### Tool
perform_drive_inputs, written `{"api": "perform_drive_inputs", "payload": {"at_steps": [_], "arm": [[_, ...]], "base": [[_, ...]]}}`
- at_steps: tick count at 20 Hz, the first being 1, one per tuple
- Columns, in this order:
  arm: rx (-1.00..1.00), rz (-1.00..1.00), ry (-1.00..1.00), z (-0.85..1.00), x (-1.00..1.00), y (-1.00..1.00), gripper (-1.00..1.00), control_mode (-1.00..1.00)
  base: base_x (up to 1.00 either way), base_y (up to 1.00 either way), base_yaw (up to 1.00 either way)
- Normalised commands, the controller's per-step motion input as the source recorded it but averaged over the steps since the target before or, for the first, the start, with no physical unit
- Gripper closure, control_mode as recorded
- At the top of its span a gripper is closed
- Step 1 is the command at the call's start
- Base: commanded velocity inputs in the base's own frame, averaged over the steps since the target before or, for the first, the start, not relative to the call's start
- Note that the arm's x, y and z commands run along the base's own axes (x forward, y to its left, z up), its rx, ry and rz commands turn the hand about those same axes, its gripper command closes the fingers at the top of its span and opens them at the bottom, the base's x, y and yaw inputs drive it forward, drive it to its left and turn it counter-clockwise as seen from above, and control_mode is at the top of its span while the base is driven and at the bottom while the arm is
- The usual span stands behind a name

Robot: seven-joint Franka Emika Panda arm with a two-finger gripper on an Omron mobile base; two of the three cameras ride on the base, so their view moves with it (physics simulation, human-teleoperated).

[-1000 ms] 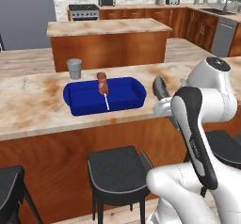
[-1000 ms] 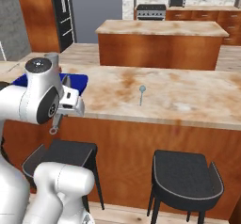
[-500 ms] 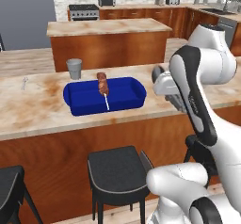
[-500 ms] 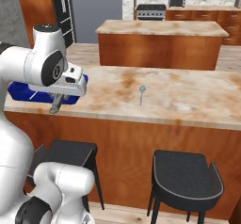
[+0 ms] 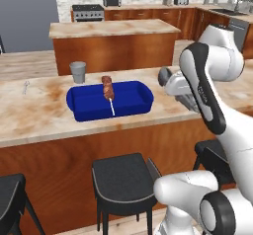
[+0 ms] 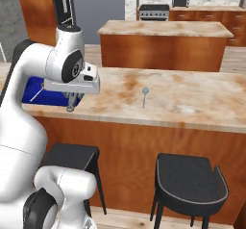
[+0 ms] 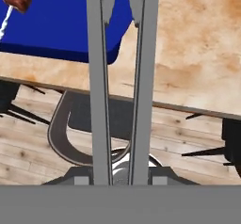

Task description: Take the tongs from the drawer on the right and place them on the dining counter next to the tray containing the kebab skewer.

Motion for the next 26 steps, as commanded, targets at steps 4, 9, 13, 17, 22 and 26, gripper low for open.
{"api": "perform_drive_inputs", "payload": {"at_steps": [4,9,13,17,22,26], "arm": [[0.11,0.23,-0.03,-0.19,0.49,-0.25,1.0,-1.0],[0.06,0.11,0.0,-0.3,0.52,-0.06,1.0,-1.0],[0.07,0.09,-0.01,-0.24,0.34,-0.01,1.0,-1.0],[0.0,0.01,0.0,0.0,0.3,-0.02,1.0,-1.0],[0.0,-0.01,0.0,0.0,0.38,0.0,1.0,-1.0],[0.05,-0.03,0.0,-0.02,0.14,-0.03,1.0,-1.0]], "base": [[0.0,0.0,0.0],[0.0,0.0,0.0],[0.0,0.0,0.0],[0.0,0.0,0.0],[0.0,0.0,0.0],[0.0,0.0,0.0]]}}
